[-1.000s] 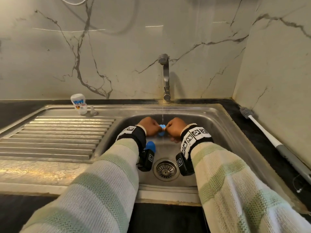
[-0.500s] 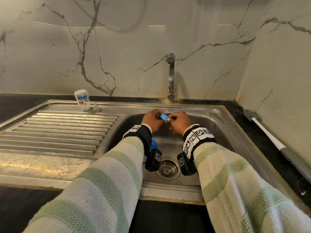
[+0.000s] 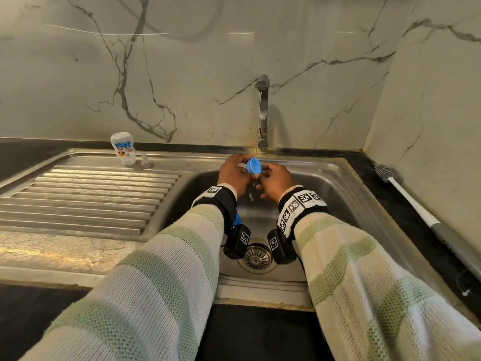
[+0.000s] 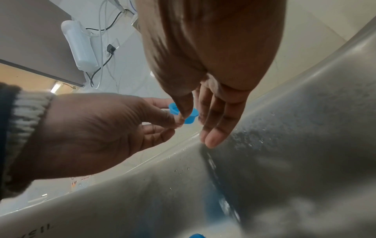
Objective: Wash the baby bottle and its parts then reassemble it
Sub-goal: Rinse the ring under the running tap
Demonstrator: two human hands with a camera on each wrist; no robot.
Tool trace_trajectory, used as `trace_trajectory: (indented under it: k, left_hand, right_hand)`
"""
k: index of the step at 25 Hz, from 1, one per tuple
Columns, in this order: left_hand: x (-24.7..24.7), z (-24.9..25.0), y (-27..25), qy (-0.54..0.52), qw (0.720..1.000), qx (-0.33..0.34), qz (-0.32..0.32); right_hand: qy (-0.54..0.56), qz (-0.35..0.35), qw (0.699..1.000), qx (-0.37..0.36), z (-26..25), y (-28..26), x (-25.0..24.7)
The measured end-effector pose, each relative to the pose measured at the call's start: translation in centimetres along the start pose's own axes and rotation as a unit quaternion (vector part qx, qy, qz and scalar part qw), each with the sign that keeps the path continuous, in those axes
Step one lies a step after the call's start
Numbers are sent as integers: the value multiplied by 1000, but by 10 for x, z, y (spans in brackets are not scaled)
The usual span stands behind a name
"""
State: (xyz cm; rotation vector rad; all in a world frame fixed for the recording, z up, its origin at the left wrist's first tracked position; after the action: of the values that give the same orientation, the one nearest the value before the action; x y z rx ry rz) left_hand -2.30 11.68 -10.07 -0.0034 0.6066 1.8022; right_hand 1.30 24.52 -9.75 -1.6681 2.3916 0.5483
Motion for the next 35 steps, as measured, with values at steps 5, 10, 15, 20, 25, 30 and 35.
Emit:
trace_trajectory:
  k: [5,10,15,20,25,30,35]
  left_hand:
    - [5,-1,-1,-34,998,-2,-60]
    - [10,10,-5,-64,992,5,-110]
    - [13,10,-7,-93,985,-41,-139]
    - [13,-5,-7,-111,972,-119,-169]
    - [8,-9,-11,-89,969,-135,-185]
    - [2,-4,-10,-130,957,-205,-162]
    - [-4,-2,-4,-169,959,-203,-99]
  right_hand:
    - [-16,88,994,-61,-5,7,-8]
    - [-20,118,987,-107,-11,8,-14]
    - [-68,99,984,-133,-7,13,-16]
    - [-122,59,984,-113,-5,10,-10]
    - [-155,46,984,-71,4,14,-8]
    - [-99,1,995,5,7,8,-3]
    - [-65,-42,996,39,5,3,8]
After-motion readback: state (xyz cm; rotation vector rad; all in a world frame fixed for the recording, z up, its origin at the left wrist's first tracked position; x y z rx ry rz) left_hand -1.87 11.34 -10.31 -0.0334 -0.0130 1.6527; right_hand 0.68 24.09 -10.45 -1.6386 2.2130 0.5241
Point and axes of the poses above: each hand's wrist, its own y-axis towards the middle knuckle, its own x-axis out of the palm, z = x × y, the point moved 4 cm from there along y, towards the middle knuckle, and after that the axes turned 10 degrees about z, right-handed, at the moved point
